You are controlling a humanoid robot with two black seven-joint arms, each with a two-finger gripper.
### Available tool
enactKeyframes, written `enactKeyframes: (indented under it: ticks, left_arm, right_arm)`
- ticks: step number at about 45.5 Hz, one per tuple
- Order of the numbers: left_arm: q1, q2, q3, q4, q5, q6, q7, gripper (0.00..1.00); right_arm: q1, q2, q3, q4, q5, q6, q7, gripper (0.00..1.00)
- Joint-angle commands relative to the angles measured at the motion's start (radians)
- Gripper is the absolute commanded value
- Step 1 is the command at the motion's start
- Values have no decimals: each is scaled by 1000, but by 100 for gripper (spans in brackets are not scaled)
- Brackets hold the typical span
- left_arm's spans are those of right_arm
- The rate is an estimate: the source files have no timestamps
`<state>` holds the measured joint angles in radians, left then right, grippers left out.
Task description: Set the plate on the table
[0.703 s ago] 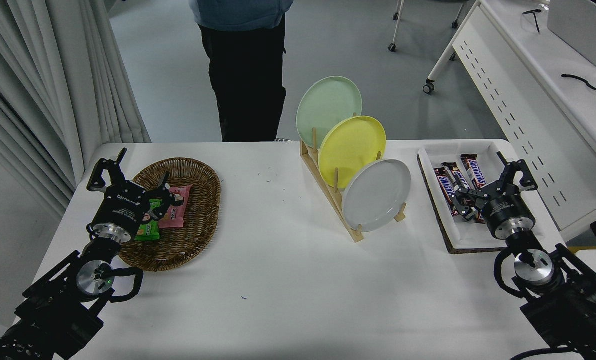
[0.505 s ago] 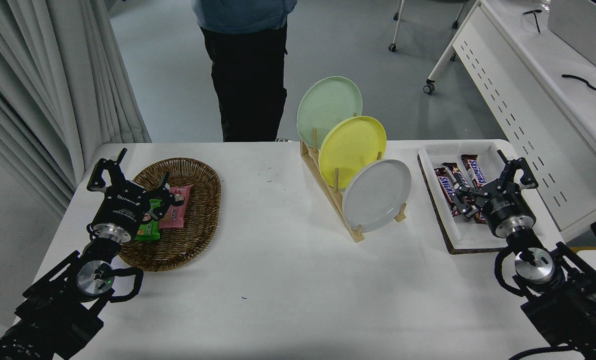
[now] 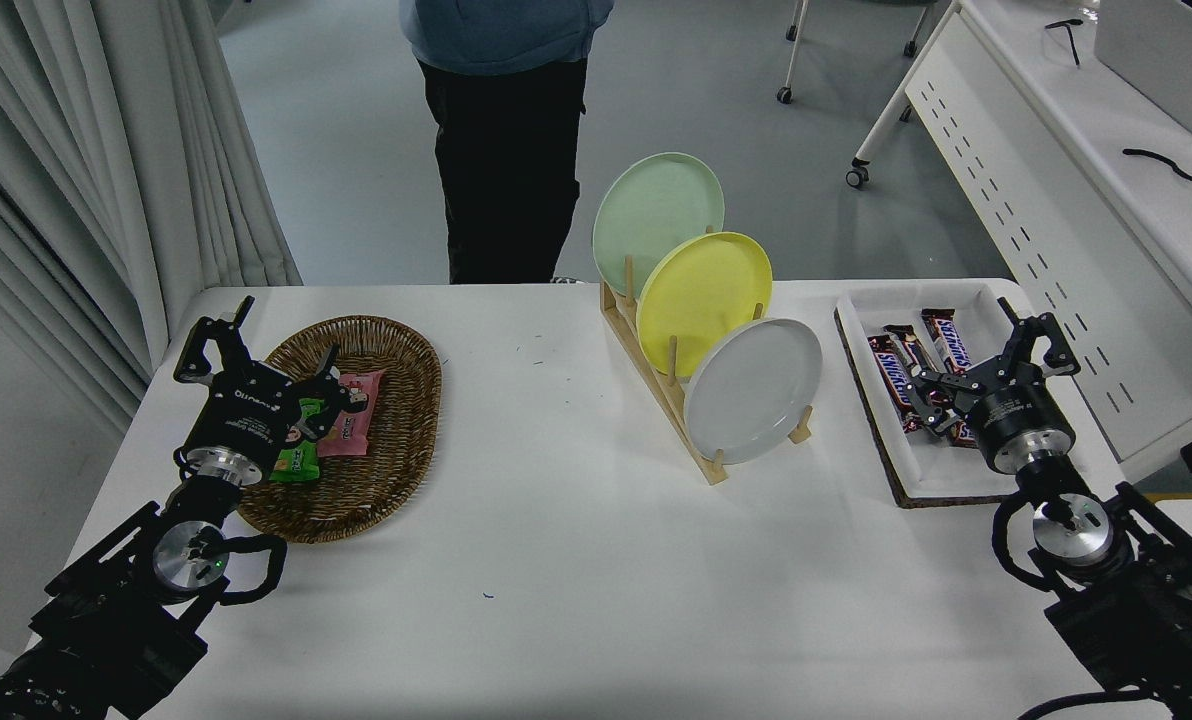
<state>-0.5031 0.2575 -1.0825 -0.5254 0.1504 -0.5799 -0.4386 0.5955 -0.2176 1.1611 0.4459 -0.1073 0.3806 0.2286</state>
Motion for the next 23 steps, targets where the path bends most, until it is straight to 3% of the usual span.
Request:
enactKeyframes:
  ticks: [1, 23]
  left_arm:
    - [0, 0, 1, -1, 0, 0, 0, 100]
    - [0, -1, 0, -1, 0, 0, 0, 100]
  right_arm:
    - [9, -8, -1, -1, 0, -5, 0, 100]
    - [37, -46, -107, -1, 23, -5, 0, 100]
